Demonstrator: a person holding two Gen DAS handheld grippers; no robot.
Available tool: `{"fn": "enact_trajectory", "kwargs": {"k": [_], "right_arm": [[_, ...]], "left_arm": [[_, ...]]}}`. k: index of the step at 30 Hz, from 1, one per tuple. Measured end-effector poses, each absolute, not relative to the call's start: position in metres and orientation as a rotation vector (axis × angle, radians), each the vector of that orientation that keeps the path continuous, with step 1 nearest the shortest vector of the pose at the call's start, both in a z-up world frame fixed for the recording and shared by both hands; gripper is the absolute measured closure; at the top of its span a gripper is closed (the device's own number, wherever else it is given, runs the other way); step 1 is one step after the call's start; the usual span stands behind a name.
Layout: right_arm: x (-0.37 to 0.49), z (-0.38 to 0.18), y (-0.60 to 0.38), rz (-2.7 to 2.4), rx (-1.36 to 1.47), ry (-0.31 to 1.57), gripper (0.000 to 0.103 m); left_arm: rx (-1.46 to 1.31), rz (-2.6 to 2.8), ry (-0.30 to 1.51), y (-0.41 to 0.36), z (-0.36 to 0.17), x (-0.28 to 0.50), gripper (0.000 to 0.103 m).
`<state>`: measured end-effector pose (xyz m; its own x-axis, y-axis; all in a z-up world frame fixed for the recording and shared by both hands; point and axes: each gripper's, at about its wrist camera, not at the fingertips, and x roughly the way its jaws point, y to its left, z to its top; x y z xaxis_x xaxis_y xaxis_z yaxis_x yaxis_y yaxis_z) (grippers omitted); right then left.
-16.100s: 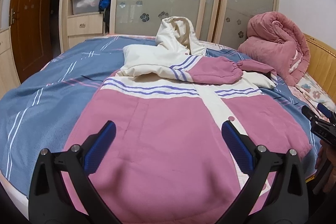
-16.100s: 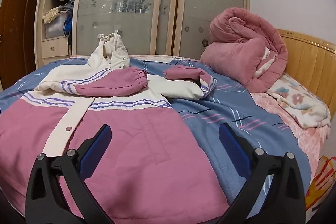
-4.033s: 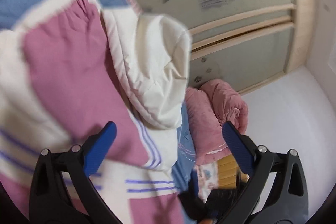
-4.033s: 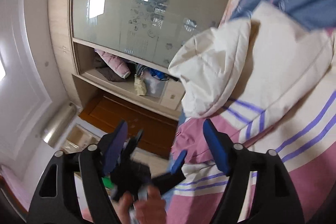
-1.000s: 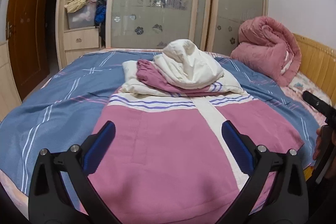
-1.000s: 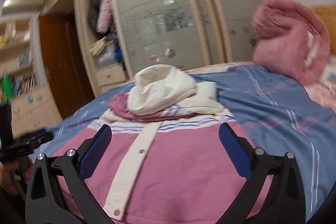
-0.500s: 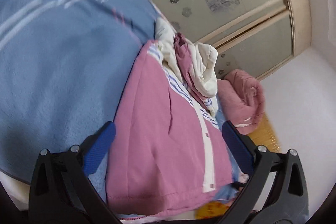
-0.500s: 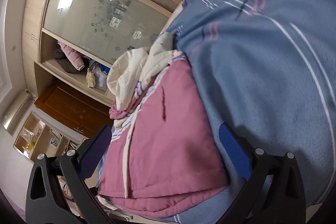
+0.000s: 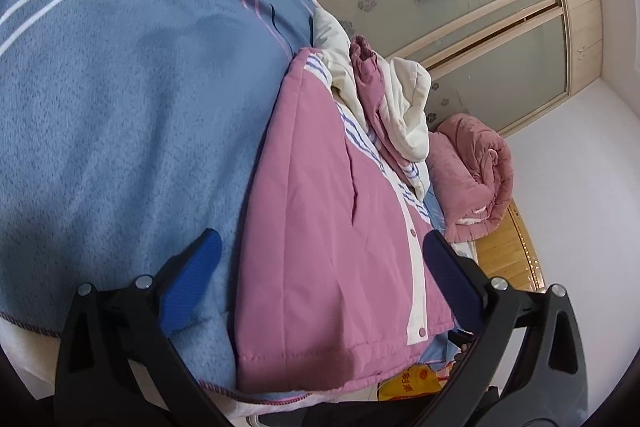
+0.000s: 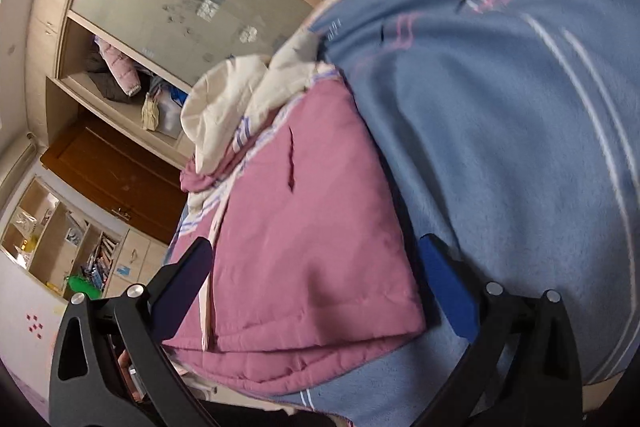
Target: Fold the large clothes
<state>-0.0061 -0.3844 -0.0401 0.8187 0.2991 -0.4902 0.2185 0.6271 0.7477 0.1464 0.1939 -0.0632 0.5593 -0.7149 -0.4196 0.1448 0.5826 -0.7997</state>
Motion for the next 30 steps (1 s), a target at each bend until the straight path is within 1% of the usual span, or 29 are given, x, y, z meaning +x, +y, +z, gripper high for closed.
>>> {"fn": "enact_trajectory", "kwargs": {"k": [4, 11, 16, 20, 23, 25, 27, 28, 29, 30], "right_arm": [[-0.008, -0.048, -0.378, 0.113, 0.945, 0.667, 0.001], [-0.018, -0.059, -0.369, 0.178, 1.034, 0.644, 0.001], [-0.021, -0.058, -0.354, 0.089, 0.939, 0.693, 0.001], [-0.016, -0.062, -0.344, 0.195, 1.013, 0.674, 0.001], [-0.009, -0.064, -0.334, 0.262, 1.058, 0.658, 0.001], [-0.006, -0.065, -0.326, 0.281, 1.07, 0.655, 0.001], [-0.002, -0.067, -0.319, 0.295, 1.087, 0.658, 0.004], [-0.002, -0.068, -0.316, 0.291, 1.088, 0.657, 0.009], [-0.002, -0.07, -0.313, 0.267, 1.087, 0.646, 0.018], [-0.002, -0.072, -0.313, 0.247, 1.087, 0.637, 0.024]], "left_arm": [[-0.853, -0.604, 0.832, 0.199, -0.069, 0.139, 0.002], [-0.935, -0.675, 0.842, 0.2, -0.076, 0.127, 0.002], [-0.88, -0.659, 0.903, 0.186, -0.084, 0.113, 0.002], [-0.865, -0.689, 0.958, 0.168, -0.094, 0.106, 0.002], [-0.831, -0.672, 0.937, 0.157, -0.092, 0.102, 0.002], [-0.855, -0.67, 0.913, 0.154, -0.091, 0.101, 0.002], [-0.883, -0.681, 0.903, 0.154, -0.092, 0.099, 0.002], [-0.899, -0.689, 0.897, 0.153, -0.093, 0.098, 0.002], [-0.907, -0.689, 0.89, 0.153, -0.093, 0.097, 0.002], [-0.909, -0.681, 0.883, 0.153, -0.093, 0.095, 0.002]]}}
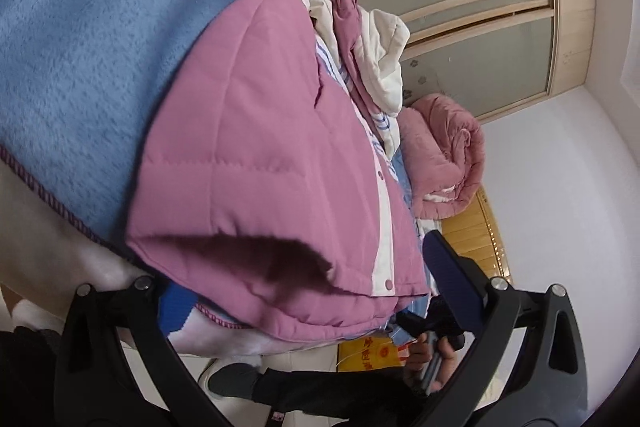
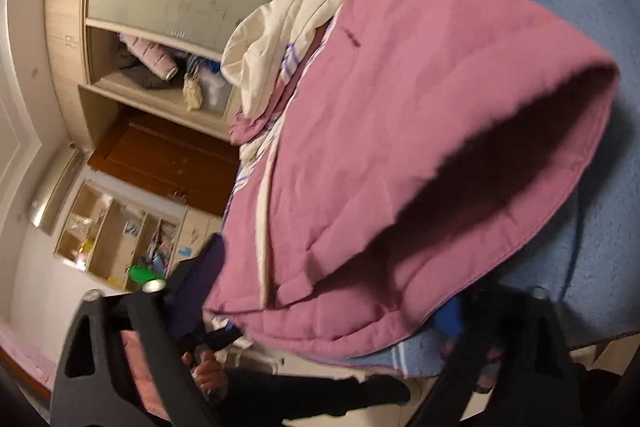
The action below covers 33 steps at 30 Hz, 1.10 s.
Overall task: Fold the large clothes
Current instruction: 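Grasp the pink side edge with the left tool while the right tool grasps beside it, then lift the pink edge with both tools and fold it over the jacket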
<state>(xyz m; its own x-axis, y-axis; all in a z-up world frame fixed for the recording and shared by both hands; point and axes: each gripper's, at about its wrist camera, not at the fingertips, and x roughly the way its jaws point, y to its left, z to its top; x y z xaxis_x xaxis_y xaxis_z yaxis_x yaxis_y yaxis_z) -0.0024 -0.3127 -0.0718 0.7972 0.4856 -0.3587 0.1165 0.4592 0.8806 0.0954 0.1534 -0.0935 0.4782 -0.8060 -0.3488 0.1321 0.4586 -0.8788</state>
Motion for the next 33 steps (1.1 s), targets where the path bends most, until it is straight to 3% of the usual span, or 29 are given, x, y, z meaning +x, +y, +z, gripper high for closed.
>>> {"fn": "enact_trajectory", "kwargs": {"k": [1, 2, 3, 4, 8, 13, 27, 33], "right_arm": [[-0.003, -0.073, -0.313, 0.236, 1.089, 0.634, 0.043], [-0.003, -0.074, -0.315, 0.222, 1.099, 0.63, 0.065], [-0.004, -0.076, -0.318, 0.212, 1.12, 0.622, 0.076], [-0.004, -0.075, -0.32, 0.211, 1.131, 0.617, 0.086], [-0.005, -0.059, -0.316, 0.233, 1.094, 0.56, 0.095], [0.003, -0.042, -0.312, 0.315, 1.109, 0.488, 0.096], [0.045, -0.012, -0.328, 0.534, 1.343, 0.249, 0.096], [0.101, 0.029, -0.353, 0.595, 1.36, 0.156, 0.096]], "left_arm": [[-0.911, -0.67, 0.879, 0.154, -0.094, 0.094, 0.005], [-0.916, -0.648, 0.878, 0.156, -0.095, 0.093, 0.022], [-0.921, -0.63, 0.887, 0.158, -0.096, 0.094, 0.037], [-0.925, -0.619, 0.892, 0.159, -0.097, 0.096, 0.067], [-0.941, -0.658, 0.868, 0.161, -0.093, 0.098, 0.089], [-0.925, -0.722, 0.755, 0.159, -0.072, 0.094, 0.092], [-1.217, -0.928, 0.577, 0.161, -0.048, 0.122, 0.092], [-1.229, -0.968, 0.493, 0.155, 0.004, 0.172, 0.092]]}}
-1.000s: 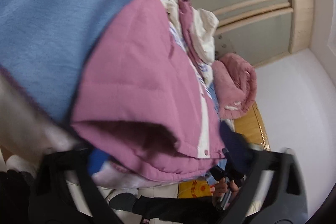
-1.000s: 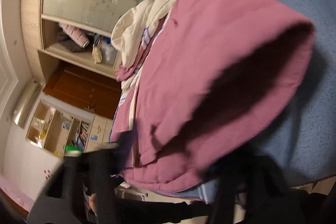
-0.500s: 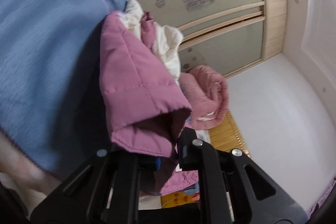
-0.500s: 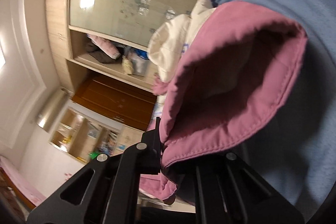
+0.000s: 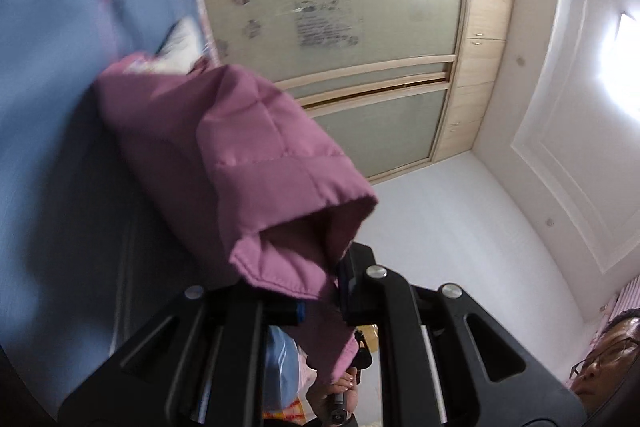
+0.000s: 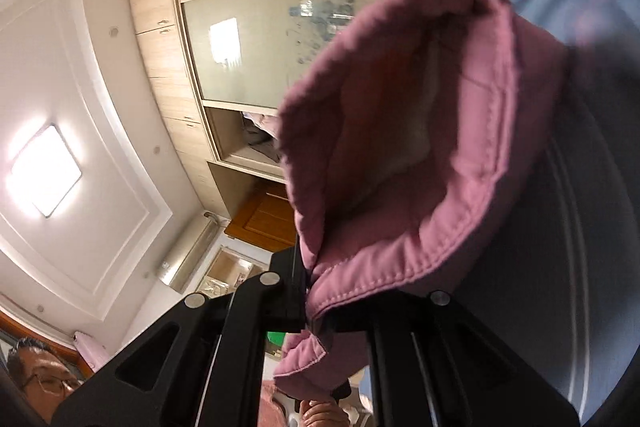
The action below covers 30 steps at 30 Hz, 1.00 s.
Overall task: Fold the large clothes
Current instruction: 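Lift the pink edge with both tools and fold it over the jacket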
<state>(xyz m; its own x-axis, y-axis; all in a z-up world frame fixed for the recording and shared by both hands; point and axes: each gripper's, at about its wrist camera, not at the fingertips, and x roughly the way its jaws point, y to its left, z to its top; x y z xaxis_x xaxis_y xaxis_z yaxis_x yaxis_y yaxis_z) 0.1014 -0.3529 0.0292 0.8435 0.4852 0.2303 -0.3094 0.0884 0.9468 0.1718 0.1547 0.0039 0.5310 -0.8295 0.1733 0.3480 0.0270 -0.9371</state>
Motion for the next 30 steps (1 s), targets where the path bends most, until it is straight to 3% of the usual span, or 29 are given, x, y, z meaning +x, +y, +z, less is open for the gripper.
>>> {"fn": "enact_trajectory", "kwargs": {"k": [8, 15, 17, 18, 19, 20, 21, 22, 23, 26, 30], "right_arm": [[0.236, 0.094, -0.394, 0.603, 1.313, 0.106, 0.096], [0.385, 0.087, -0.44, 0.519, 1.338, 0.153, 0.094], [0.416, 0.071, -0.447, 0.483, 1.336, 0.179, 0.086], [0.434, 0.06, -0.45, 0.46, 1.339, 0.197, 0.082], [0.45, 0.049, -0.453, 0.437, 1.343, 0.212, 0.069], [0.455, 0.039, -0.454, 0.413, 1.347, 0.221, 0.047], [0.464, 0.028, -0.456, 0.36, 1.357, 0.24, 0.034], [0.468, 0.023, -0.457, 0.338, 1.358, 0.243, 0.016], [0.471, 0.018, -0.459, 0.307, 1.354, 0.24, 0.011], [0.46, 0.029, -0.461, 0.238, 1.271, 0.181, 0.01], [0.417, 0.077, -0.453, 0.182, 1.038, 0.151, 0.01]], "left_arm": [[-1.077, -0.964, 0.378, 0.12, 0.096, 0.311, 0.092], [-1.097, -0.831, 0.423, 0.09, 0.095, 0.459, 0.088], [-1.086, -0.748, 0.469, 0.083, 0.076, 0.499, 0.084], [-1.09, -0.71, 0.493, 0.081, 0.066, 0.51, 0.078], [-1.111, -0.669, 0.529, 0.08, 0.049, 0.526, 0.054], [-1.124, -0.632, 0.544, 0.081, 0.037, 0.536, 0.017], [-1.127, -0.562, 0.551, 0.084, 0.025, 0.543, 0.004], [-1.125, -0.515, 0.55, 0.087, 0.019, 0.552, 0.002], [-1.128, -0.49, 0.541, 0.092, 0.013, 0.558, 0.002], [-1.131, -0.446, 0.482, 0.11, 0.018, 0.559, 0.002], [-0.957, -0.363, 0.365, 0.134, 0.069, 0.526, 0.002]]}}
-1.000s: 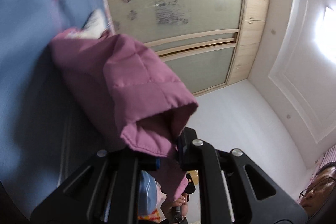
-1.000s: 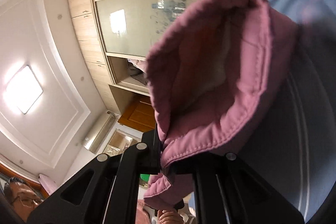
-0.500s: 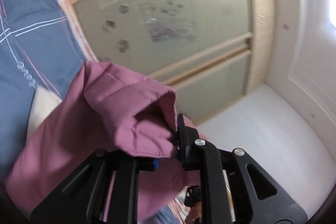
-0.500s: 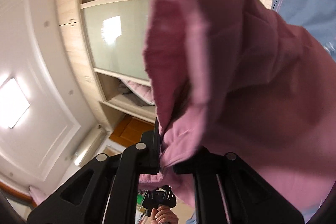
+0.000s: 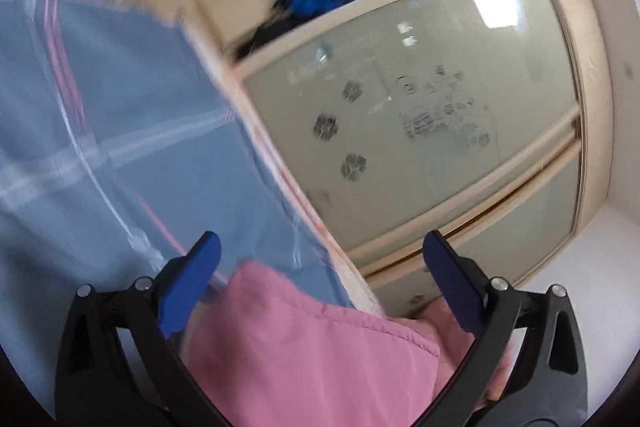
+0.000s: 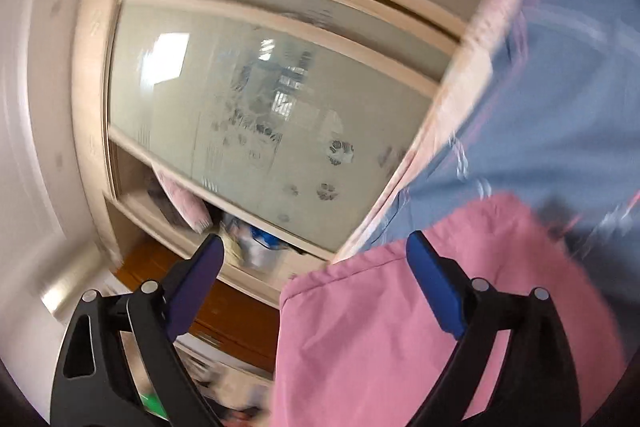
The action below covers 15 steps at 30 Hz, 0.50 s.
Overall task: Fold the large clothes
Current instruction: 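Lift the pink edge with both tools and fold it over the jacket, then release the jacket and raise both tools above the folded bundle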
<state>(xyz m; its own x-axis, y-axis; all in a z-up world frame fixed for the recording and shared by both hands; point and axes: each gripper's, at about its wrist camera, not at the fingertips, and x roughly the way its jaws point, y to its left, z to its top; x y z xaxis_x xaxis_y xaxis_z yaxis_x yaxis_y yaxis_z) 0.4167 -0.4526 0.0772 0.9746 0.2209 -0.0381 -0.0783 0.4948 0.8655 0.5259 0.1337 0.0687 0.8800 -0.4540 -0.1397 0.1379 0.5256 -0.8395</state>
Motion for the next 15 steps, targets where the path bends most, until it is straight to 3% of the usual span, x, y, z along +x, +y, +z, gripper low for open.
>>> {"fn": "enact_trajectory", "kwargs": {"k": [3, 7, 10, 15], "right_arm": [[0.37, 0.112, -0.424, 0.077, 0.778, 0.188, 0.007], [0.288, 0.118, -0.36, -0.082, 0.549, 0.28, 0.001], [0.241, 0.109, -0.317, -0.18, 0.421, 0.355, 0.001], [0.184, 0.092, -0.247, -0.252, 0.221, 0.455, 0.001]], "left_arm": [[-0.776, -0.334, 0.325, 0.126, 0.109, 0.469, 0.002], [-0.523, -0.306, 0.286, 0.097, 0.134, 0.355, 0.002], [-0.32, -0.299, 0.322, 0.057, 0.126, 0.27, 0.002], [-0.212, -0.285, 0.427, 0.017, 0.091, 0.187, 0.002]]}}
